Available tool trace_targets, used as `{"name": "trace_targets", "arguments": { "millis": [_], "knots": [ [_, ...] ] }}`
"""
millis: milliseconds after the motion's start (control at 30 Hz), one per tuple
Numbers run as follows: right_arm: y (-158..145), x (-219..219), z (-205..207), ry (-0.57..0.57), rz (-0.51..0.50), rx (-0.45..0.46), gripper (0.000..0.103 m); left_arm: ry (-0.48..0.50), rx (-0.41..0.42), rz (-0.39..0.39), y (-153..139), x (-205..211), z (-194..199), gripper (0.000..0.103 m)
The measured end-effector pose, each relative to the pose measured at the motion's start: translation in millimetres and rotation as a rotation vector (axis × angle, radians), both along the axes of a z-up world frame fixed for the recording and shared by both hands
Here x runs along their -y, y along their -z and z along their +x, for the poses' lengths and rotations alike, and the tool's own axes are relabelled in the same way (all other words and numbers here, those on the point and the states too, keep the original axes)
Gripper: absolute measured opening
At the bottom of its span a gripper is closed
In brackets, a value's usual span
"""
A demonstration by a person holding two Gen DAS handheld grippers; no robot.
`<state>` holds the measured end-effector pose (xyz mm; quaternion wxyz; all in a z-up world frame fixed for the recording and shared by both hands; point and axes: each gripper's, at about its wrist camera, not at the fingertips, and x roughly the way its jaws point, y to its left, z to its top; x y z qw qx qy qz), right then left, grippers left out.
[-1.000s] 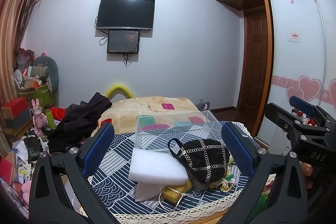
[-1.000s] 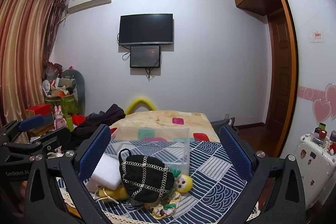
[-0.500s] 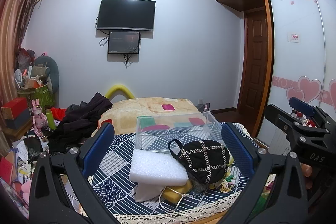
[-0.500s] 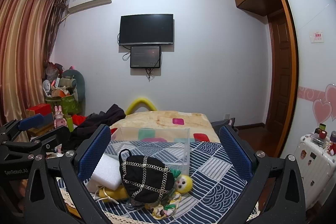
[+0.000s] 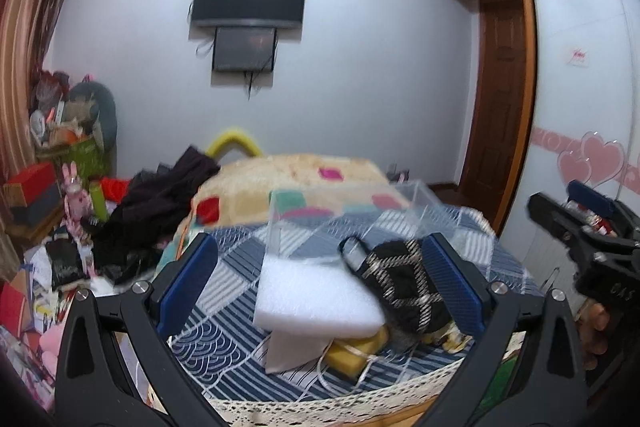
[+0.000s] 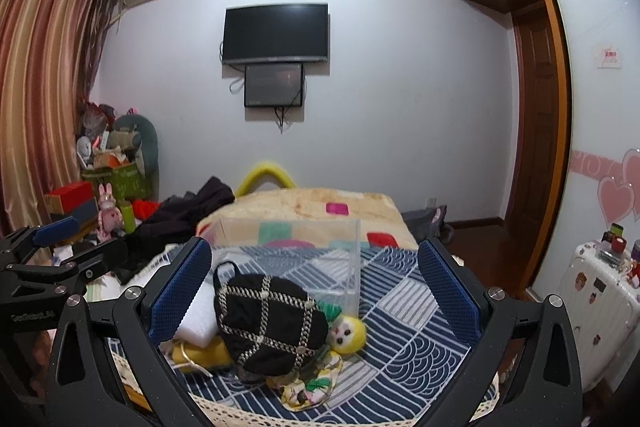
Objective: Organize soft objects
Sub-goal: 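Grasp white foam block with left tool while right tool grasps black chain bag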
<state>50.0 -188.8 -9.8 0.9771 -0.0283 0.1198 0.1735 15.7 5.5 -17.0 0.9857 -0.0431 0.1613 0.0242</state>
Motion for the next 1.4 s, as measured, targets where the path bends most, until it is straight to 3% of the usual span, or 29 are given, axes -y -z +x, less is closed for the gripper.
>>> {"name": "trace_targets", "arguments": {
  "millis": [300, 600, 667, 733, 800, 867, 967, 1033, 1200, 1300, 1400],
  "knots": [
    [36, -10, 33, -0.029, -0.038, -0.154, 0.103, -0.007, -0.222, -0.079, 52, -23, 50, 0.103],
    [65, -22, 51, -0.102, -0.063, -0.290, 0.103, 0.005, -0.304, -0.146, 86, -39, 75, 0.103],
    [69, -26, 54, -0.114, -0.077, -0.306, 0.103, 0.020, -0.303, -0.156, 89, -39, 77, 0.099],
    [72, -28, 57, -0.125, -0.091, -0.320, 0.103, 0.048, -0.293, -0.159, 90, -37, 77, 0.084],
    [75, -29, 59, -0.133, -0.102, -0.332, 0.102, 0.078, -0.292, -0.159, 90, -33, 77, 0.083],
    [78, -33, 62, -0.139, -0.116, -0.341, 0.098, 0.078, -0.283, -0.147, 90, -30, 76, 0.080],
    [80, -34, 64, -0.125, -0.141, -0.343, 0.083, 0.081, -0.275, -0.142, 87, -29, 75, 0.074],
    [79, -31, 66, -0.115, -0.148, -0.349, 0.061, 0.083, -0.270, -0.144, 84, -28, 73, 0.069],
    [75, -24, 68, -0.147, -0.116, -0.368, 0.030, 0.084, -0.249, -0.136, 77, -27, 66, 0.059],
    [69, -19, 61, -0.150, -0.112, -0.339, 0.023, 0.086, -0.222, -0.120, 70, -25, 60, 0.052],
    [63, -16, 58, -0.148, -0.095, -0.313, 0.021, 0.083, -0.182, -0.098, 60, -23, 51, 0.051]
  ]
}}
